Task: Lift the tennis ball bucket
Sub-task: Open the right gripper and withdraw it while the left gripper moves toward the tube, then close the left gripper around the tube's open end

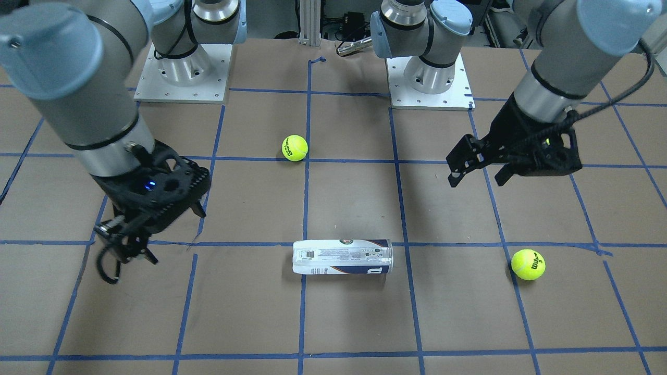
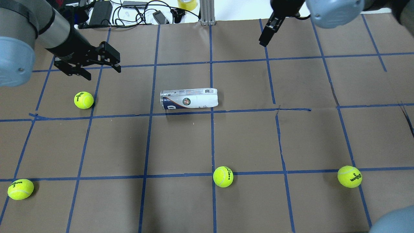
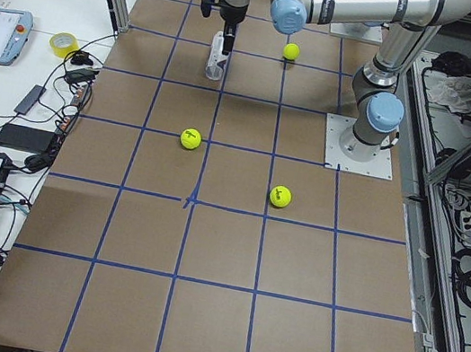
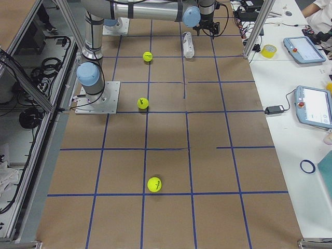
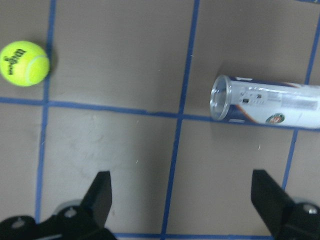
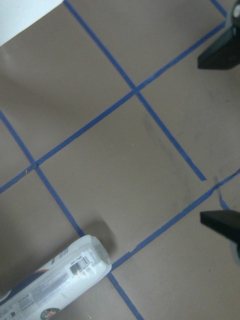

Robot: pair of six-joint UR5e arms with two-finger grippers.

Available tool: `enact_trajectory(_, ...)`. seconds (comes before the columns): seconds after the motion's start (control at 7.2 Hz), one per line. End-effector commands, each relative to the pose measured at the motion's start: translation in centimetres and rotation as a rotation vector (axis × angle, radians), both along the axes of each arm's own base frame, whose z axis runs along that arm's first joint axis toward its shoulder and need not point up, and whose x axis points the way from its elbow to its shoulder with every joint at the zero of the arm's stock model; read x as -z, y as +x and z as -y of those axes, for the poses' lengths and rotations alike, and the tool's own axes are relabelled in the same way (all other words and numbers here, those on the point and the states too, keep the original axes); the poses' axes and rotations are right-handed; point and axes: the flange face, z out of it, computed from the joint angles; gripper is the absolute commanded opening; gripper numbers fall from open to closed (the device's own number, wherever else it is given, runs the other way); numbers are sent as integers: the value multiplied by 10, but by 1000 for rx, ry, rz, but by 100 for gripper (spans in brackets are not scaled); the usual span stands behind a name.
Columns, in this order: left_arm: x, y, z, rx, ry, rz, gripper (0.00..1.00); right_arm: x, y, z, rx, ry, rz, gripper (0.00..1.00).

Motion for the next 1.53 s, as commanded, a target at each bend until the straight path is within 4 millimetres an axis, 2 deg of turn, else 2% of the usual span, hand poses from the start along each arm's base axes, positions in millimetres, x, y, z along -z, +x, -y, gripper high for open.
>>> enact_trajectory(0.0, 78, -2, 30, 4, -26, -63, 100, -46, -46, -42, 321, 88, 31, 100)
enact_trajectory(0.14, 112, -9, 48, 12, -22, -170, 100, -65, -43, -66, 457, 123, 46, 100)
enact_trajectory(0.42, 167, -15, 66, -18, 36, -266, 100, -94, -39, -108, 766, 188, 75, 100)
enact_trajectory(0.56, 187, -20, 73, -13, 38, -332, 100, -98, -38, -112, 861, 193, 90, 100)
enact_trajectory(0.97, 227, -37, 76, -12, 97, -456, 100, -104, -31, -130, 966, 187, 102, 100)
enact_trajectory(1.11, 232, -43, 76, -13, 106, -530, 100, -104, -32, -132, 984, 154, 37, 100)
enact_trajectory(1.39, 242, -43, 75, -47, 142, -545, 100, -98, -28, -127, 1001, 144, 5, 100)
